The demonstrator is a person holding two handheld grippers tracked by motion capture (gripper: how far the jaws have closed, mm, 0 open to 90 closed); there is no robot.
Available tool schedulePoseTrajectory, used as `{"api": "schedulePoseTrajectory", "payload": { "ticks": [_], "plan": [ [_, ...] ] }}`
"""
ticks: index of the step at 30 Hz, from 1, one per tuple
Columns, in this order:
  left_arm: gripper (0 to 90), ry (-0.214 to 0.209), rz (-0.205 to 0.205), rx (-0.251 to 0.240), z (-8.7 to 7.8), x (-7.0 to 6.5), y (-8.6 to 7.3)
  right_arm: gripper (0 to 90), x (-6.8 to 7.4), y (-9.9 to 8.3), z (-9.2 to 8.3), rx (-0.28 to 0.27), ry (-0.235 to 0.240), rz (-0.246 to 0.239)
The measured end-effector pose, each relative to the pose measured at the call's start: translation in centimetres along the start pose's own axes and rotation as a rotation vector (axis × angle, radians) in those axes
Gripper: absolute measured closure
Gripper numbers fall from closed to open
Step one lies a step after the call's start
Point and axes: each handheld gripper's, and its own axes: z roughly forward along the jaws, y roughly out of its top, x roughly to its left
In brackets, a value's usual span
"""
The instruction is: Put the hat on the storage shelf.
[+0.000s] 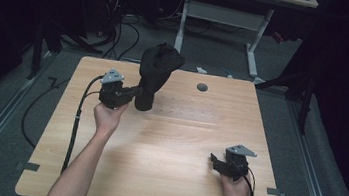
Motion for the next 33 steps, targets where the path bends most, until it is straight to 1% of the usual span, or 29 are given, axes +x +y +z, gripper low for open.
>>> {"api": "schedulePoseTrajectory", "payload": {
  "ticks": [1, 2, 4, 11, 16, 21, 27, 29, 30, 33],
  "plan": [
    [86.3, 0.005, 0.036, 0.037, -0.2, 0.5, -0.2, 35.1, 0.0, 0.0, 0.0, 0.000, 0.000, -0.001],
    [86.2, 0.001, 0.032, 0.044, -0.2, 0.7, -0.5, 35.1, 0.0, 0.0, 0.0, 0.000, 0.000, -0.001],
    [86.0, 0.000, 0.018, 0.035, -0.4, 0.9, -0.8, 35.1, 0.0, 0.0, 0.0, -0.001, 0.000, 0.001],
    [85.2, 0.000, -0.007, 0.047, -0.8, 1.3, -1.1, 35.1, 0.0, 0.0, 0.0, -0.001, 0.000, 0.000],
    [83.4, 0.015, -0.016, 0.071, -1.0, 1.5, -1.1, 35.0, 0.0, 0.0, 0.0, -0.001, 0.000, 0.000],
    [75.5, 0.029, -0.015, 0.084, -1.3, 1.5, -1.0, 35.0, 0.0, 0.0, 0.0, -0.001, 0.000, 0.001],
    [61.6, 0.049, -0.013, 0.105, -1.6, 1.5, -0.9, 35.0, 0.0, 0.0, 0.0, -0.001, 0.000, 0.001],
    [56.7, 0.049, -0.023, 0.110, -1.7, 1.5, -0.8, 35.0, 0.0, 0.0, 0.0, 0.000, 0.000, 0.001],
    [54.0, 0.049, -0.035, 0.110, -1.8, 1.5, -0.8, 35.0, 0.0, 0.0, 0.0, -0.001, 0.000, 0.001],
    [49.9, 0.052, -0.048, 0.104, -2.2, 1.6, -0.6, 35.0, 0.0, 0.0, 0.0, -0.001, 0.001, 0.001]
  ]
}}
